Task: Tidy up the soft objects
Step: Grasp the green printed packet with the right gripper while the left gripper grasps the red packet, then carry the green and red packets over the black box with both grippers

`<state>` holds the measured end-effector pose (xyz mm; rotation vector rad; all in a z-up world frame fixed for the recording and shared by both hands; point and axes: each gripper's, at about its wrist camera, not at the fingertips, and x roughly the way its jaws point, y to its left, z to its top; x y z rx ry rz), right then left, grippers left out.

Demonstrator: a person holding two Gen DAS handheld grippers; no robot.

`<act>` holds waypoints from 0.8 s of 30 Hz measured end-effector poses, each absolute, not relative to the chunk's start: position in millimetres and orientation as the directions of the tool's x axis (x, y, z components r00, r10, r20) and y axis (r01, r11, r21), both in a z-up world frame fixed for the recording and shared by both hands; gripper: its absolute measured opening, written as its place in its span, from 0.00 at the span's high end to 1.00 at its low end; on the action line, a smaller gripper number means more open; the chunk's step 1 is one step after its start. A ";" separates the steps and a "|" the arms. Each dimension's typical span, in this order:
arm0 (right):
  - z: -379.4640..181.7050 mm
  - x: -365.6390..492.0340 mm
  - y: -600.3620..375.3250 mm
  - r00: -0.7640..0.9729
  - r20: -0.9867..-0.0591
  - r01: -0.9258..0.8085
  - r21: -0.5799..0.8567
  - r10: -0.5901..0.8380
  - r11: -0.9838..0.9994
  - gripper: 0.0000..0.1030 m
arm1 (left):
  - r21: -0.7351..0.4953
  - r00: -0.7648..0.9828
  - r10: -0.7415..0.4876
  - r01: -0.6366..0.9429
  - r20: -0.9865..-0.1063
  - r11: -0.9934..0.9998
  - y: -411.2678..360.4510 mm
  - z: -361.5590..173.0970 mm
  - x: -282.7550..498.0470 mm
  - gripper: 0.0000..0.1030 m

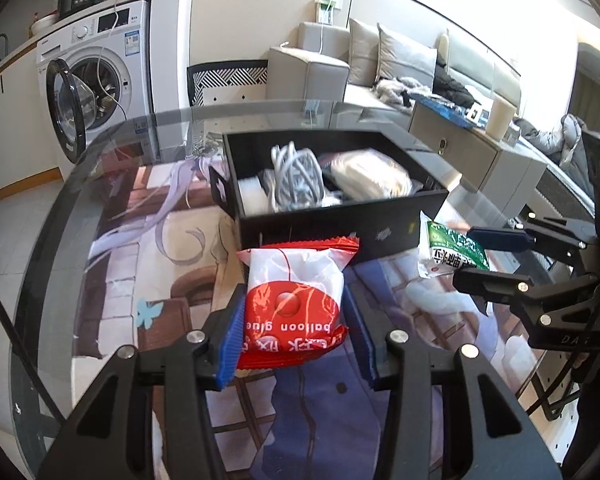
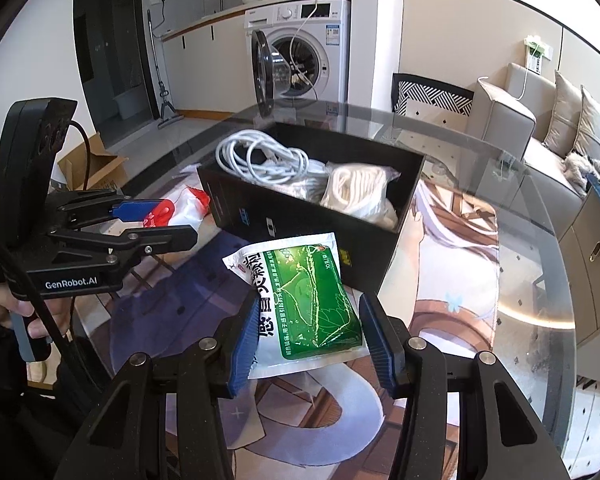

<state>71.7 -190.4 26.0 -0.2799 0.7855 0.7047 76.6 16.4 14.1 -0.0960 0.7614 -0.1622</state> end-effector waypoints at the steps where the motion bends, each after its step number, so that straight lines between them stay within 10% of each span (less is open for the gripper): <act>1: 28.6 71.0 -190.9 0.499 -0.723 -0.671 0.026 0.478 0.741 0.52 | -0.150 0.717 -0.185 0.113 -0.672 0.982 17.5 16.8 76.1 0.55; 24: 72.7 109.8 -189.4 0.612 -0.637 -0.546 0.087 0.468 0.833 0.52 | -0.198 0.775 -0.218 0.123 -0.593 0.973 23.2 69.3 105.2 0.55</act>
